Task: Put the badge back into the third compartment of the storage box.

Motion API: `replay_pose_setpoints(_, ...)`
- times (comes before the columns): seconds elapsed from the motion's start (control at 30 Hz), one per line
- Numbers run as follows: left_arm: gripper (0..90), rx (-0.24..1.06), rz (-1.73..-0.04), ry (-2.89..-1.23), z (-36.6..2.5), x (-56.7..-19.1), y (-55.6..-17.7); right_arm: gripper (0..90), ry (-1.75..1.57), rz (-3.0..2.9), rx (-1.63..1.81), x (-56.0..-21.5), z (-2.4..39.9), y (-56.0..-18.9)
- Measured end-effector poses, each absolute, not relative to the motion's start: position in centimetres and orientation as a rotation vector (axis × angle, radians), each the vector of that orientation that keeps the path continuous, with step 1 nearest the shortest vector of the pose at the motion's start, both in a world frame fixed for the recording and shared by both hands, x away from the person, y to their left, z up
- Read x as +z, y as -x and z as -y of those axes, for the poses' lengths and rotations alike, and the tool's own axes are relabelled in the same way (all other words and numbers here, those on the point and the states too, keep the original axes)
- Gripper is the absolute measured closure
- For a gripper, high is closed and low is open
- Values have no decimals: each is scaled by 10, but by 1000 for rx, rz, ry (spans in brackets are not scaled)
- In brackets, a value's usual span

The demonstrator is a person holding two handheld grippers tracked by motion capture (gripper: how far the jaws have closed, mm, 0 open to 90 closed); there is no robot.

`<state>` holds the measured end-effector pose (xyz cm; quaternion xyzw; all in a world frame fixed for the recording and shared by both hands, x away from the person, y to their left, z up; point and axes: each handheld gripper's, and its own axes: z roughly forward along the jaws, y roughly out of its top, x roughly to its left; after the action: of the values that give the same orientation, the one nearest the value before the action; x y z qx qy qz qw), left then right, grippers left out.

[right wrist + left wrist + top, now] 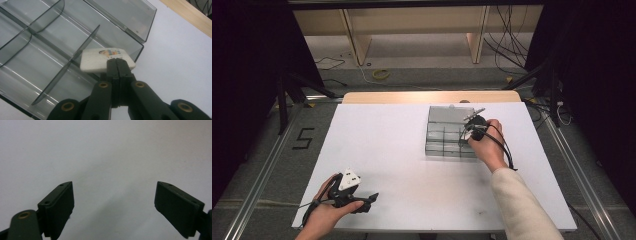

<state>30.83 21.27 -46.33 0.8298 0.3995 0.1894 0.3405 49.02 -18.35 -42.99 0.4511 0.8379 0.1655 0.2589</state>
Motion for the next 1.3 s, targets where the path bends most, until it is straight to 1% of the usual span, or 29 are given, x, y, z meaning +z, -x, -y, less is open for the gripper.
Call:
replay_pose_setpoints(0.2, 154, 491, -1037, -2164, -213, -463, -308, 900, -1222, -2287, 523, -428, 182, -491)
replay_pose_setpoints(0.33, 155, 493, -1040, -2158, -213, -463, -308, 900, -1226, -2301, 488, -428, 178, -491)
replay_pose_setpoints(0.5, 155, 492, -1035, -2162, -213, -463, -308, 900, -1230, -2326, 565, -443, 171, -490)
replay_pose_setpoints(0.6, 155, 495, -1041, -2162, -214, -463, -309, 900, -1220, -2305, 601, -441, 170, -489)
replay_pose_setpoints(0.9, 155, 493, -1041, -2162, -213, -463, -308, 885, -1254, -2276, 636, -432, 187, -485)
replay_pose_setpoints(1.07, 155, 494, -1043, -2158, -214, -463, -308, 800, -1266, -2256, 713, -421, 199, -475)
replay_pose_setpoints(1.17, 155, 495, -1047, -2156, -215, -464, -308, 702, -1276, -2255, 772, -418, 211, -466)
replay_pose_setpoints(1.27, 155, 494, -1042, -2161, -214, -463, -308, 580, -1283, -2267, 833, -419, 222, -453)
replay_pose_setpoints(1.3, 155, 493, -1043, -2161, -214, -463, -307, 555, -1283, -2266, 862, -419, 226, -447)
